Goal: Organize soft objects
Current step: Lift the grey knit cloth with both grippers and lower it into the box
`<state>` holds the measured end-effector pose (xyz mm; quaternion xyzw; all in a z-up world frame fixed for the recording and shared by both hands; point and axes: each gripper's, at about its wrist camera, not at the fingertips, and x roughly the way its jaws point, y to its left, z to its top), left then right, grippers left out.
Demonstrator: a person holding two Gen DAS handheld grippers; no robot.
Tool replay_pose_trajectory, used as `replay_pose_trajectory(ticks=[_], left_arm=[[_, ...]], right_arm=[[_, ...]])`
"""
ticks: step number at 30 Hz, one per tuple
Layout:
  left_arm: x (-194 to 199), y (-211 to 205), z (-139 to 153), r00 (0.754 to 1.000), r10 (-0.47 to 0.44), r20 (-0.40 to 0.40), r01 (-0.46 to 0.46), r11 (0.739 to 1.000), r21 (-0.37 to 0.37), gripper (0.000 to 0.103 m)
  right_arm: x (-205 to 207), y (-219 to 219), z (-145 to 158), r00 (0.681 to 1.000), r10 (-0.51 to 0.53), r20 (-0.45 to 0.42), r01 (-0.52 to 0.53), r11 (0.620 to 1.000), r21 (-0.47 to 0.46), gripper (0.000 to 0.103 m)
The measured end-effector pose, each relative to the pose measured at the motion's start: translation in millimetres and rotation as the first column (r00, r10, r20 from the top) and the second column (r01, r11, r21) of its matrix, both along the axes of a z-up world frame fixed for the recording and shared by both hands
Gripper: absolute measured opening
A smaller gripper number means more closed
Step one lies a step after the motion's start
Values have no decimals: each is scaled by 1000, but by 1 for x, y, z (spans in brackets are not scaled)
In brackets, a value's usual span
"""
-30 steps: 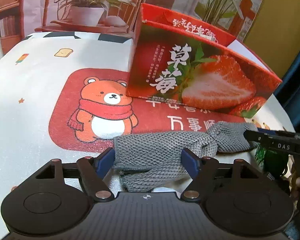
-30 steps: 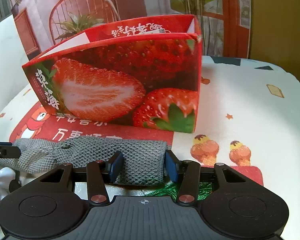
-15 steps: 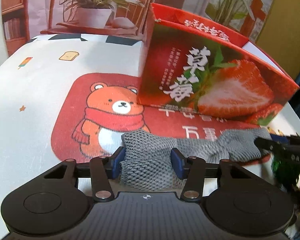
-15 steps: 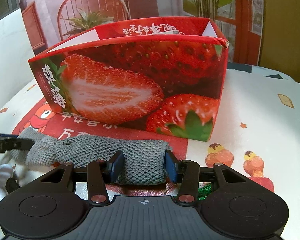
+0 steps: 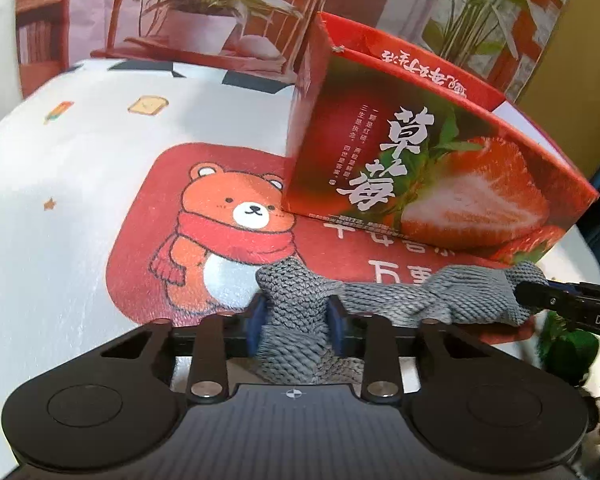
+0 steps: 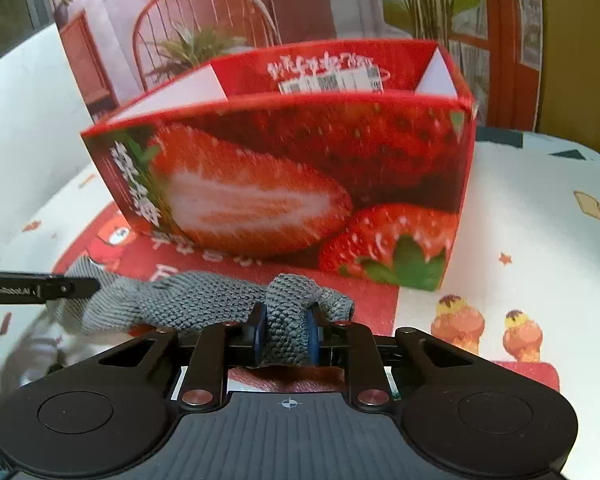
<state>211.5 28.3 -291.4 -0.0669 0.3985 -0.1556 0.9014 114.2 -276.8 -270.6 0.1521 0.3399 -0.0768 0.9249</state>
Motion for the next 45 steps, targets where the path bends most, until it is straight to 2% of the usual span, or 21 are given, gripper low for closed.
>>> replay_pose_trajectory(ticks=[6,13,18,23,27,31,34,42,45], left_arm=[[-15,4,22,997,-12,70,14,1000,-20,24],[-33,4,73,980,-46,195,60,996,-63,24],[-40,-6,117,962,-79,260,103,991,-83,24],[-27,-25,152,933,-86,350,119,990,-74,24],[-4,-46,161,918,-78,389,105,993,-48,24],[28,-67,160,922,-82,378,91,996,-6,24],[51,-82,154,936,-90,340,90,996,16,24],[95,-106,112,975,-151,162,138,986,92,24],[99,-104,101,977,-163,135,149,983,109,24]], right_arm=[[-11,-1,23,997,6,73,-7,1000,13,18],[-29,0,62,982,18,186,-16,1000,-15,17],[-43,-5,98,957,12,288,1,999,-44,17],[-44,-14,133,927,17,374,19,996,-91,17],[-28,-23,151,919,15,394,47,988,-149,17],[-2,-35,154,924,-3,382,77,981,-180,17],[22,-43,147,938,-21,345,95,975,-200,17],[65,-50,110,983,-6,182,41,981,-190,17],[75,-47,96,992,11,126,13,982,-190,17]])
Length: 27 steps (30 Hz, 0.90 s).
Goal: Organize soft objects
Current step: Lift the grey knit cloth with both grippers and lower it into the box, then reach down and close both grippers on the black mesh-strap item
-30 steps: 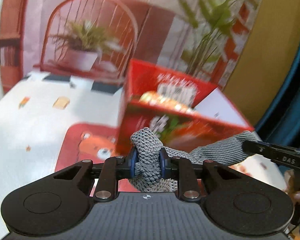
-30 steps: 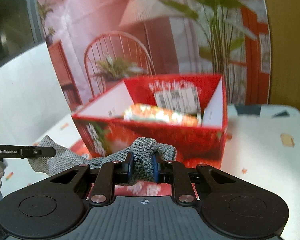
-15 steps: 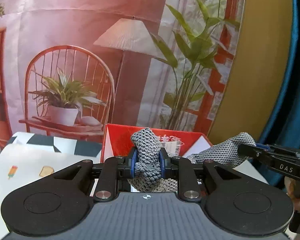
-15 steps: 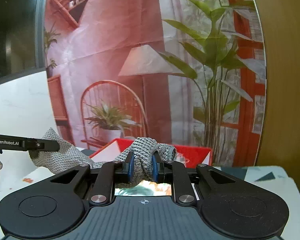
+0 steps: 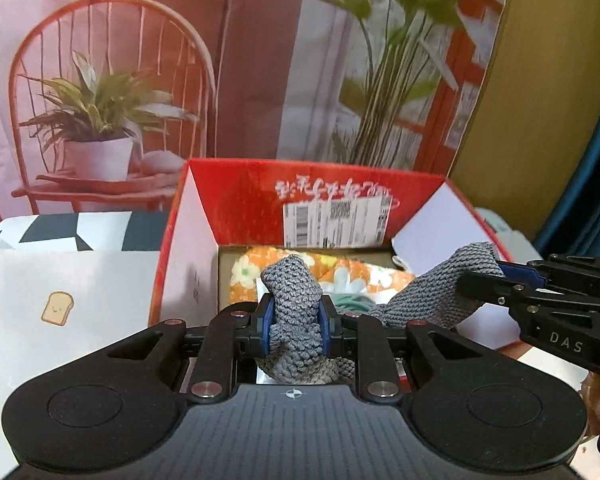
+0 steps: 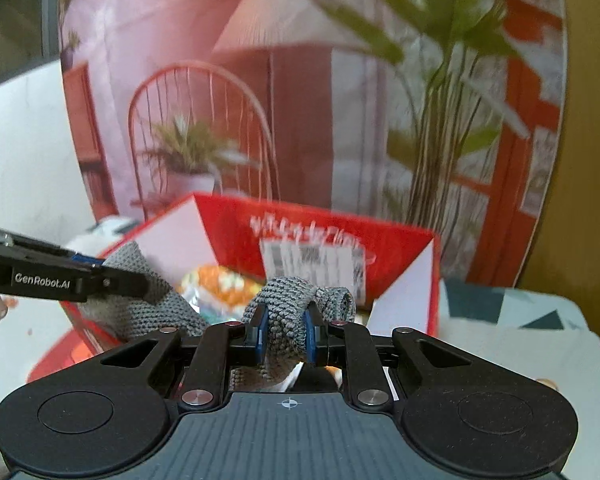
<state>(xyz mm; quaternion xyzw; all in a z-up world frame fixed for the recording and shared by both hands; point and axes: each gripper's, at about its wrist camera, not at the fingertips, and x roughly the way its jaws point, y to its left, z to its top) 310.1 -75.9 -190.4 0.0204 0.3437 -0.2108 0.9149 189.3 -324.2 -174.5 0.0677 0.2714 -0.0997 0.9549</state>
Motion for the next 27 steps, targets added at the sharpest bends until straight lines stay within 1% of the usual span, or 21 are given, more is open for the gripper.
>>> replay_pose_trajectory(ticks=[7,8,9,10,12,13,14,15,17,19,20,22,27], left_arm=[[5,-3,-8,1000,-17,-21,18,998,55,24],[5,-3,-9,1000,-20,-16,21,998,65,25],[4,-3,-7,1000,-22,-13,23,997,71,28],[3,-3,-6,1000,-23,-8,23,997,72,32],[1,-1,-1,1000,-23,6,23,998,63,55],[-1,2,2,1000,-25,18,24,998,54,61],[-4,4,5,999,-24,29,23,998,51,68],[-7,6,8,999,-25,42,23,999,49,73],[-14,10,14,998,-28,58,25,998,52,77],[-25,15,19,996,-36,76,32,998,55,80],[-31,17,22,996,-43,83,38,998,55,82],[-44,24,25,995,-54,89,49,998,47,84],[-80,43,20,997,-62,51,62,998,11,85]], right_arm=[[7,-3,-13,999,-6,-35,7,999,34,17],[6,-5,-12,999,-6,-34,7,999,35,17],[5,-5,-12,999,-9,-34,10,999,33,17],[3,-6,-12,999,-17,-32,18,1000,23,20],[-1,-5,-10,999,-37,-18,37,999,3,27],[-4,-6,-8,999,-43,-4,43,999,-1,31],[-9,-5,-7,998,-53,16,53,999,-7,36],[-12,-6,-5,998,-60,31,61,998,-15,40],[-22,-4,0,996,-69,61,71,997,-23,59],[-31,-4,3,994,-64,84,66,998,-16,67],[-35,-3,5,994,-62,91,64,998,-12,70],[-46,0,7,993,-54,104,54,999,1,71],[-76,17,7,991,-28,129,22,999,50,73]])
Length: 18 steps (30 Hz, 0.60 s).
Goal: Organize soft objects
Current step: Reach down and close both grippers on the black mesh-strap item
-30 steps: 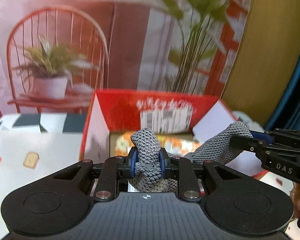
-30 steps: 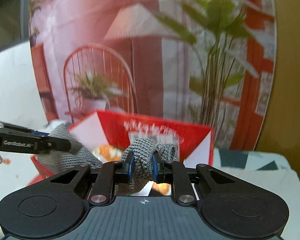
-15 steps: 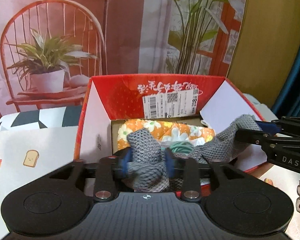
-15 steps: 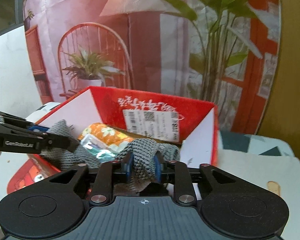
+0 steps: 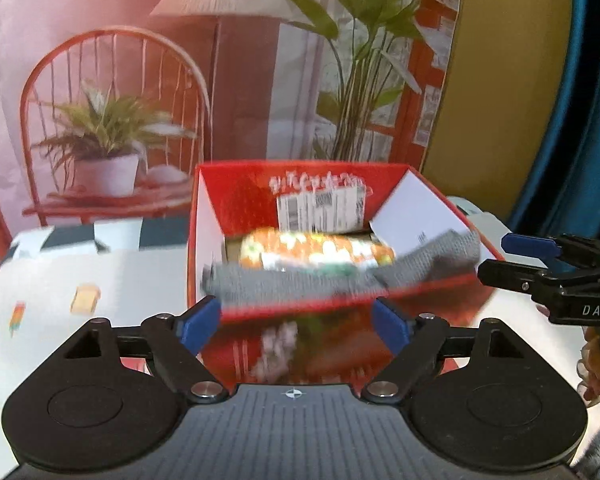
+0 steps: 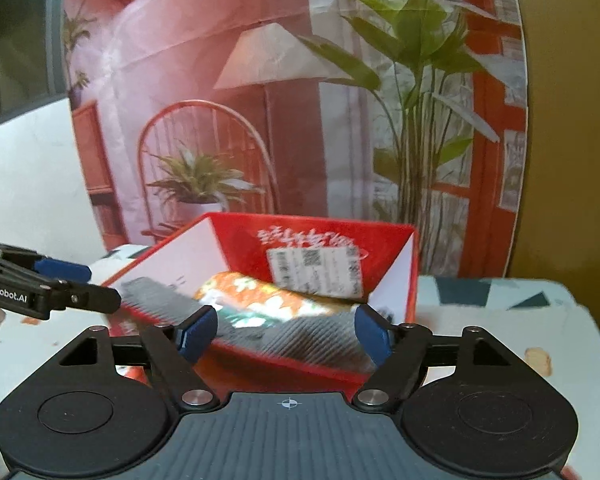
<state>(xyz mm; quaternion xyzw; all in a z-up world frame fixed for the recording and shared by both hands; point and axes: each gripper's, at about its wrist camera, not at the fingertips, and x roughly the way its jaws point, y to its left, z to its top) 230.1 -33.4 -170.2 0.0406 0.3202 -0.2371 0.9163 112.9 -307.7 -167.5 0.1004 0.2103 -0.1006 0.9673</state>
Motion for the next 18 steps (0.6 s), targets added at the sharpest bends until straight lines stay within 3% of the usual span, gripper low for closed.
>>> replay_pose_trajectory(ticks=[10,18], left_arm=[[-59,23,-49,991,-4,-137,-5,998,-63,83],[-87,21,-79,978,-38,-206,17,995,-102,68]], right_arm=[[-44,48,-30,995,76,-66,-70,993,90,70],[-64,77,-56,982,125,-144,-103,983,154,57]])
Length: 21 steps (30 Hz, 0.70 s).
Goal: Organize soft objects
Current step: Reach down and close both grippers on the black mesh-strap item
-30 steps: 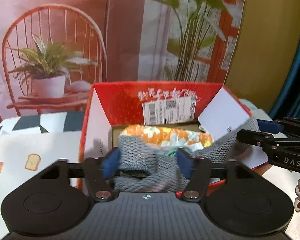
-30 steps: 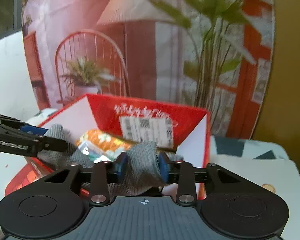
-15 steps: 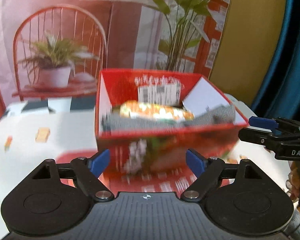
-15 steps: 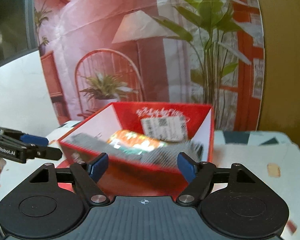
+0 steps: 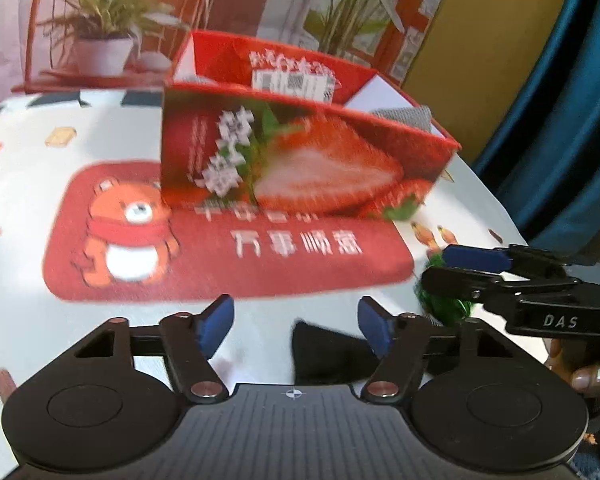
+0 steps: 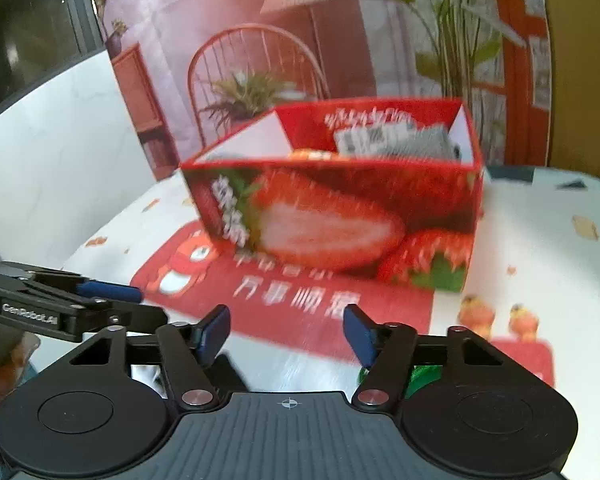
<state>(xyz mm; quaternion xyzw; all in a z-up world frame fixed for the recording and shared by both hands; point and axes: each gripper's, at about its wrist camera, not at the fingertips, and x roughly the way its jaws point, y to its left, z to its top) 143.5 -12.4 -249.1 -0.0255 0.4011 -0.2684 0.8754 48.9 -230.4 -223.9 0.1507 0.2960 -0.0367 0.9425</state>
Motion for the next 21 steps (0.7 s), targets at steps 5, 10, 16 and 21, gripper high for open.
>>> replay_pose_trajectory(ticks=[5,10,16,21], left_arm=[[-4,-2,-7,1000,-19,-24,19,1000,-11,67],[-4,-11,-19,997,-49,-65,49,999,1,63],[-1,-18,-34,994,-52,-93,53,999,5,24],[-1,-14,-32,997,-30,-67,30,1000,7,14]], right_arm=[[-13,9,-12,999,0,-47,2,1000,28,56],[-25,10,-19,997,-25,-74,28,999,41,56],[-32,13,-27,991,-42,-123,46,998,30,56],[-29,10,-33,987,-53,-150,59,998,36,56]])
